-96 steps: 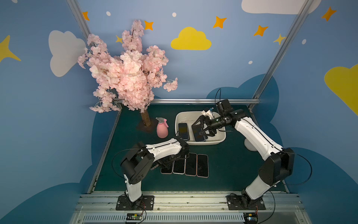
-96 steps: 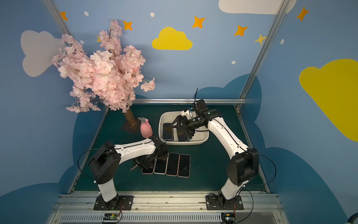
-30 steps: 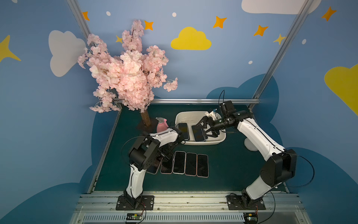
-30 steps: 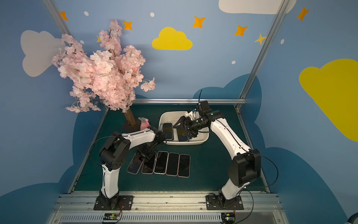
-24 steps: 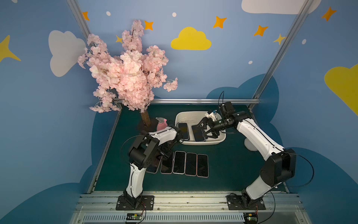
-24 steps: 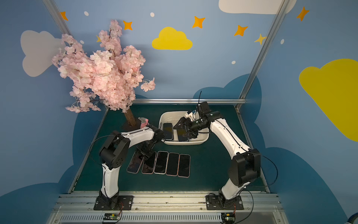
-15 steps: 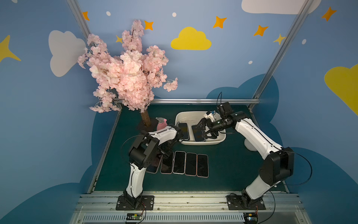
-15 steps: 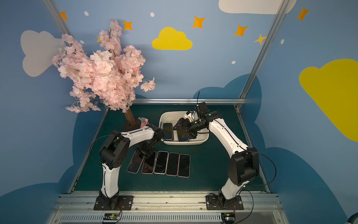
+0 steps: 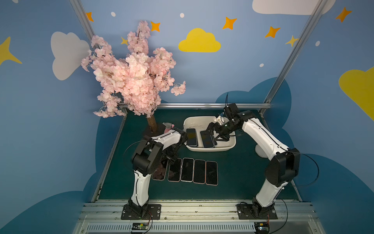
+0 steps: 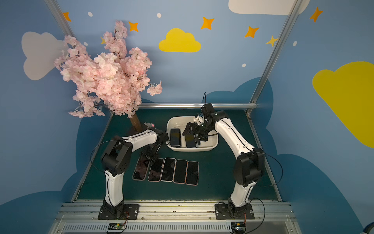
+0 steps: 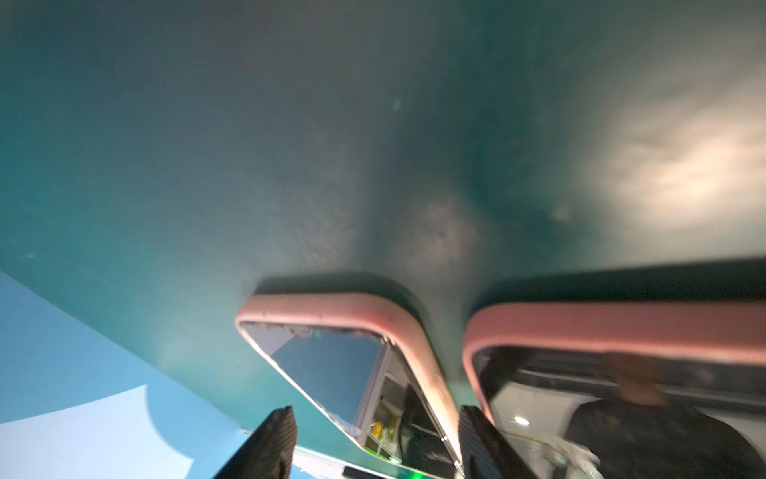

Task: Take the phone out of the storage box
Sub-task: Place the phone at the center of the board, then pick up the phone from the storage box.

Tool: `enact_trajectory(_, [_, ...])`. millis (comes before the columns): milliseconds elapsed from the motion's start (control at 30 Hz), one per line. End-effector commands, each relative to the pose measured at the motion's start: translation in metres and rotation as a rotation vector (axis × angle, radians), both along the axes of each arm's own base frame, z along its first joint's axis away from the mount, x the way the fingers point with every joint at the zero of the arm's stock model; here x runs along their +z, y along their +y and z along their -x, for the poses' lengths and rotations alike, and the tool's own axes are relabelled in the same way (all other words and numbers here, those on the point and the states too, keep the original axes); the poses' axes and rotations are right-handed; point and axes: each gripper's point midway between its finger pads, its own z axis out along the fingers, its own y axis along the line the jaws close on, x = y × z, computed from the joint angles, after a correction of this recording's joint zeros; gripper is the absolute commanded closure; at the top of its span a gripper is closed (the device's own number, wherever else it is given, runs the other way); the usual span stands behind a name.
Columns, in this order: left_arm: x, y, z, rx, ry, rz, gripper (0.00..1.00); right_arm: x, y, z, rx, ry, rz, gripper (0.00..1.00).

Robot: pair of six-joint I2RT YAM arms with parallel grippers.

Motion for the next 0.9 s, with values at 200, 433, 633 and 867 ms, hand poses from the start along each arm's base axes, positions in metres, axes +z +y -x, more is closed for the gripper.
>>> enact_trajectory(200, [0.109, -0.069, 0.023, 0.164, -0.247, 0.505, 0.14, -0.062, -0.008, -0.034, 0.185, -0.062, 0.478, 0.01])
enact_trajectory(433, [0.138, -0.085, 0.063, 0.276, -0.326, 0.871, 0.01, -0.101, -0.001, -0.056, 0.237, -0.064, 0.589, 0.01])
enact_trajectory(633, [0.148, -0.079, 0.077, 0.346, -0.376, 1.051, 0.01, -0.119, -0.007, -0.069, 0.250, -0.077, 0.669, 0.01])
enact_trajectory(867, [0.141, -0.069, 0.083, 0.323, -0.346, 1.010, 0.01, -0.134, 0.001, -0.078, 0.246, -0.079, 0.656, 0.01])
